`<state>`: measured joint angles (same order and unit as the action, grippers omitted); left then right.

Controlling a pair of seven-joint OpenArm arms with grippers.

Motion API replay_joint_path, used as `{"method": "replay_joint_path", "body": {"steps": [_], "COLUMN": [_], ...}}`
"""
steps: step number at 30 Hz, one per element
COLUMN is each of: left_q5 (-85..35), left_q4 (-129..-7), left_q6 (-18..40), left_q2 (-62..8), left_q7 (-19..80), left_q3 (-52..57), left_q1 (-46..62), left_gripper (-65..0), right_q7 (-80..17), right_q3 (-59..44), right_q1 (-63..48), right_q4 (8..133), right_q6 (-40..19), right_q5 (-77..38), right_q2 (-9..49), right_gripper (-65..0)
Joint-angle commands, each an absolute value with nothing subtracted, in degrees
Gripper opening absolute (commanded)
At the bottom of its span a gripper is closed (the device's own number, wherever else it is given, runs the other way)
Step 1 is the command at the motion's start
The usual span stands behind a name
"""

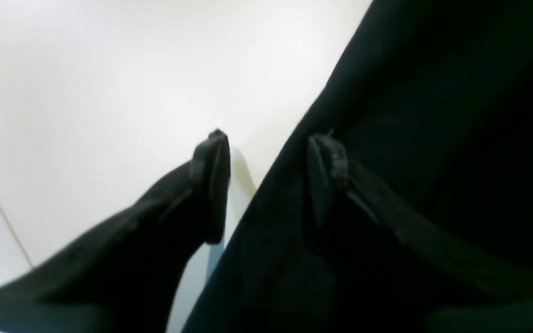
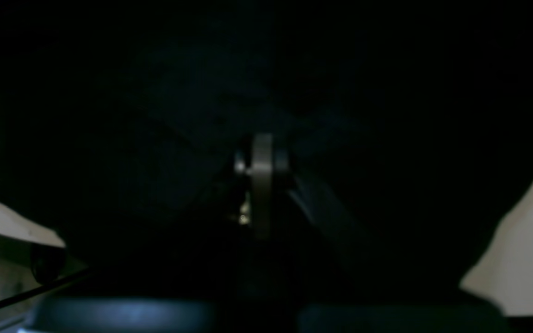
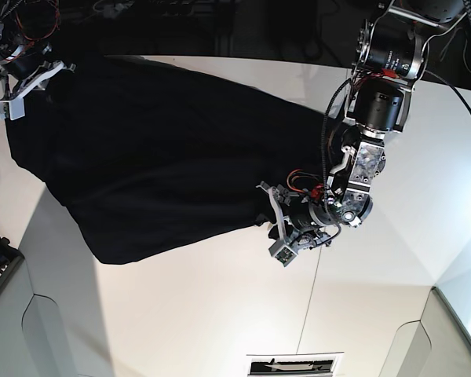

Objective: Layout the t-shirt on the table in an organized manner, then fold the t-shirt properly
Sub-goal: 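Lower the left gripper and pinch the shirt fabric at its middle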

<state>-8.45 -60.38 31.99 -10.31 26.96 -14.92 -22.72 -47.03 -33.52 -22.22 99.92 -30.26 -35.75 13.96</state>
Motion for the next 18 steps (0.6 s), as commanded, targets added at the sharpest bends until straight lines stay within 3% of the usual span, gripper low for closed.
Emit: {"method": "replay_joint_path", "body": {"steps": [1,7,11,18], "left_q5": [-9.08,-9.04,-9.17,-10.5], "left_q4": [-61.1,-61.1,-61.1,-61.43], "left_q6": [32.36,32.73,39.4,40.0], "left_q2": [-10.15,-10.17,-10.2,-10.39], "left_q7": [25.78,26.44,27.94,26.3], "left_q3": [-14.68,-14.68,-14.68,-14.66], "left_q1": [-24.38,-24.08,-23.0,-20.14], "left_gripper": [-35.0,-36.5,-48.7,-65.0], "right_q7": [-46.3,-46.3,-45.76,-44.73], "right_q3": [-34.02,-34.02,-34.02,-34.02], "right_q1": [-22.09,-22.09,-22.02,-18.5], "right_q4": [100.92,100.92,100.92,100.9], "right_q6": [-30.68,-30.68,-30.68,-30.68], "right_q5": [-36.47,-36.47,-36.45,-33.01], "right_q2": [14.76,14.79,14.79,14.76], "right_gripper": [-65.0,-65.0,-65.0,-65.0]}}
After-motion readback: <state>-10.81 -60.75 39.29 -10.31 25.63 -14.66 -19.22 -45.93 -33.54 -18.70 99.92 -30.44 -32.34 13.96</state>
